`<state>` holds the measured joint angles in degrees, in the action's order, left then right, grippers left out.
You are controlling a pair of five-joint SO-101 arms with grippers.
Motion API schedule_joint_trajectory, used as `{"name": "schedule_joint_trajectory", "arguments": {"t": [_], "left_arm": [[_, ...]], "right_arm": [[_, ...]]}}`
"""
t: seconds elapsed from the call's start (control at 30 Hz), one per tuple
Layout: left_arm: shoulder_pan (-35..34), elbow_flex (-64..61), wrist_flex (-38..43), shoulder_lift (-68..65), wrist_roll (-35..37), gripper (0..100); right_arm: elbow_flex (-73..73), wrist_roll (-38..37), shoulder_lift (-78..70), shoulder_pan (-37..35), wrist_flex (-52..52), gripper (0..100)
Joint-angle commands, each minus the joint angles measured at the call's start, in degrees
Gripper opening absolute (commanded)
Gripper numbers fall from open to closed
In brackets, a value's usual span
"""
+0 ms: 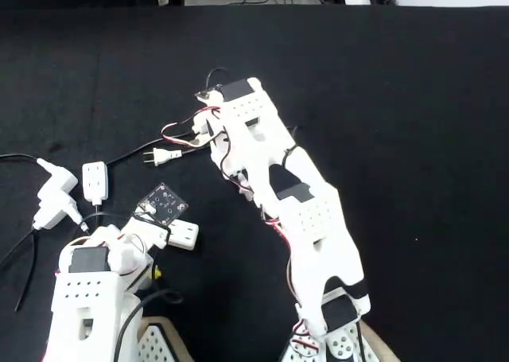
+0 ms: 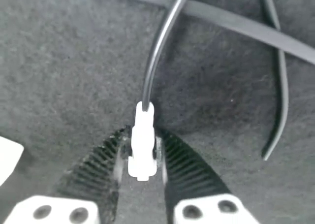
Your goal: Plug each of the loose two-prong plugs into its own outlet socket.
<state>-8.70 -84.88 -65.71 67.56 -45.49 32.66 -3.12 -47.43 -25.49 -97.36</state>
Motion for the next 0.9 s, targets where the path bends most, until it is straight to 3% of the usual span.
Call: {"name": "schedule_joint_trajectory", "arguments": {"t": [0.0, 0.2, 0.4, 0.63, 0.73, 0.87], "left_arm": [[-0.31, 0.13, 0.88, 0.18, -0.18, 23], [-0.31, 0.13, 1.14, 0.18, -0.18, 23], [-0.40, 0.04, 1.49, 0.18, 0.09, 23], [-0.04, -1.01, 1.05, 2.99, 0.26, 23], [1.10, -3.47, -0.35, 10.55, 3.60, 23], [7.52, -6.90, -7.21, 26.73, 7.91, 23]], "right_arm": [[3.38, 0.44, 2.51, -0.18, 0.09, 1.2], [3.65, 2.90, 7.87, -3.43, -3.52, 1.2], [-8.04, 6.86, 21.85, -9.76, -1.67, 1.2], [-32.22, 8.00, 45.41, -12.40, 11.08, 1.2], [-44.35, 8.00, 56.75, -12.66, 18.81, 1.2], [-59.21, 8.35, 72.22, -12.92, 30.86, 1.2]]}}
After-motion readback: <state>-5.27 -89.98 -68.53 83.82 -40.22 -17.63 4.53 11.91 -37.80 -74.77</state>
